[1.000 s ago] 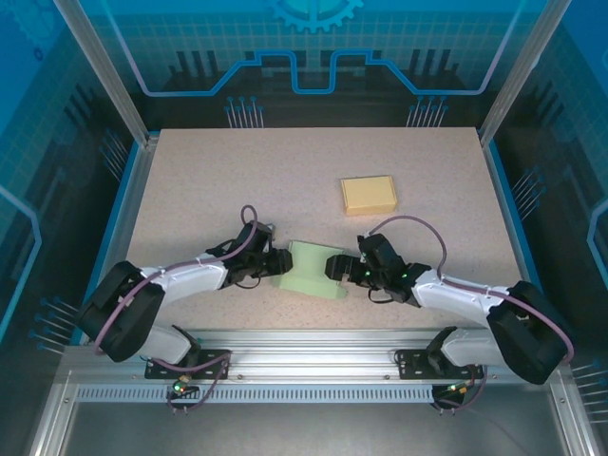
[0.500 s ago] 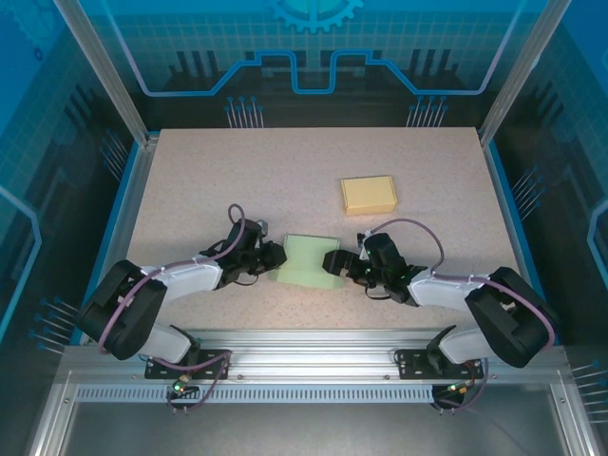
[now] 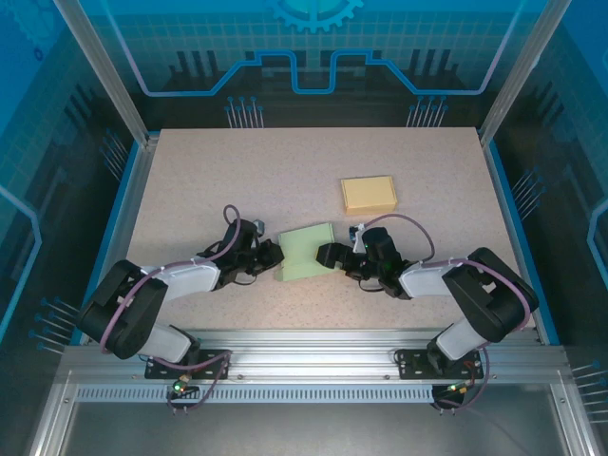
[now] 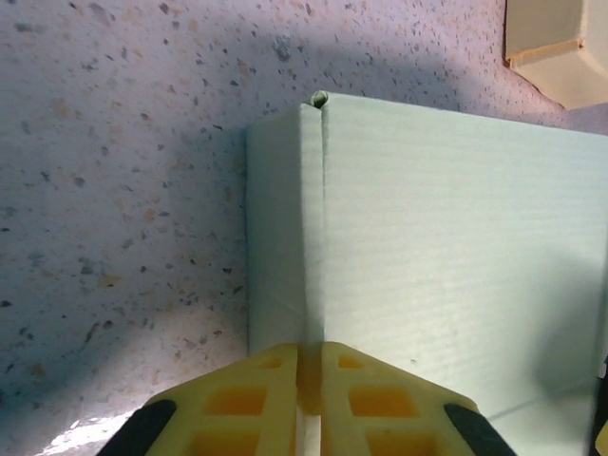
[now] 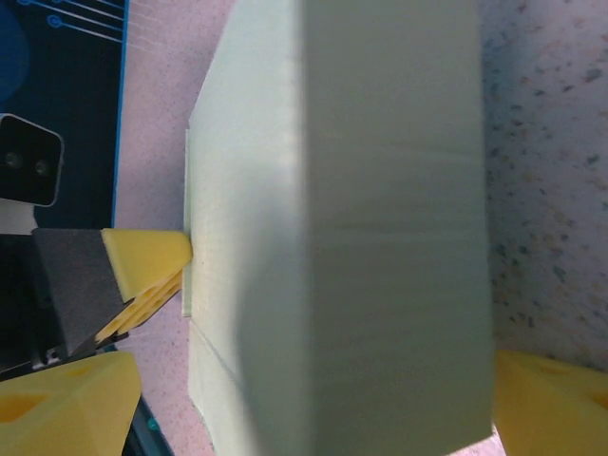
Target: Fold the paper box
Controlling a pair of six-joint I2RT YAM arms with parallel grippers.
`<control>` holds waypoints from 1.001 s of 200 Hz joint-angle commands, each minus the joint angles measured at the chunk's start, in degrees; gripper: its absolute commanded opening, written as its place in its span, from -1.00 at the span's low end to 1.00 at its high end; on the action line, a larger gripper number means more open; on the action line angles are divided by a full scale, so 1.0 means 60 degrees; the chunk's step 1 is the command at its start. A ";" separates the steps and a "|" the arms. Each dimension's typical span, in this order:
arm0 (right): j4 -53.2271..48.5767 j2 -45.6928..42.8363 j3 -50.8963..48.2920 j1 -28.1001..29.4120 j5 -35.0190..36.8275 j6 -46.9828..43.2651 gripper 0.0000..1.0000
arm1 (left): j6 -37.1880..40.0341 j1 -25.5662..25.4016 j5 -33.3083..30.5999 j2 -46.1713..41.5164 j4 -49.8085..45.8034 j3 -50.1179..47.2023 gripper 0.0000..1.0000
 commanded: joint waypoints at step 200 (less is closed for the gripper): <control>0.2152 0.1532 0.0746 -0.0542 -0.1647 0.0693 -0.24 | 0.0513 0.0199 0.0052 -0.0839 -0.0594 0.0168 -0.45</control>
